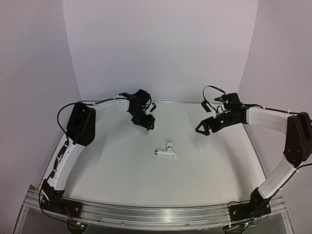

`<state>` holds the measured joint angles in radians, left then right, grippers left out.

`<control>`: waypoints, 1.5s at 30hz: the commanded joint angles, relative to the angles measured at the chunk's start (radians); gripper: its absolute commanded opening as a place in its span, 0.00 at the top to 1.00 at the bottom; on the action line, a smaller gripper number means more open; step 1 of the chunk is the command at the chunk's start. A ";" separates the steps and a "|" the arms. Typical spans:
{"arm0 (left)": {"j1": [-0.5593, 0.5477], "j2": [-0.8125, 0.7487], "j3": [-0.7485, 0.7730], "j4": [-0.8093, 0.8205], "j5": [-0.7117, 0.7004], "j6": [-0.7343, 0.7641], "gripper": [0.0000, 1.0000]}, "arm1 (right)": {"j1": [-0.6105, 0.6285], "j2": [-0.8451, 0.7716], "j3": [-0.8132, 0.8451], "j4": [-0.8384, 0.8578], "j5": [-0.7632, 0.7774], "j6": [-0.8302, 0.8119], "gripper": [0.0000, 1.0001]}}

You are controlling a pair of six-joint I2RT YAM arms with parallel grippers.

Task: Install the water faucets

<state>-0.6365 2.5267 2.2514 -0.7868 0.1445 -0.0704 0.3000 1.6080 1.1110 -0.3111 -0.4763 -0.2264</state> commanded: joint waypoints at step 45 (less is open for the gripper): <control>-0.011 -0.174 -0.202 -0.548 -0.082 -0.109 0.01 | 0.004 -0.035 0.032 -0.026 -0.015 -0.023 0.02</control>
<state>-0.6434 2.2937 1.9856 -1.2470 0.0354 -0.2155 0.3000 1.6221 1.1240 -0.3302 -0.4910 -0.2359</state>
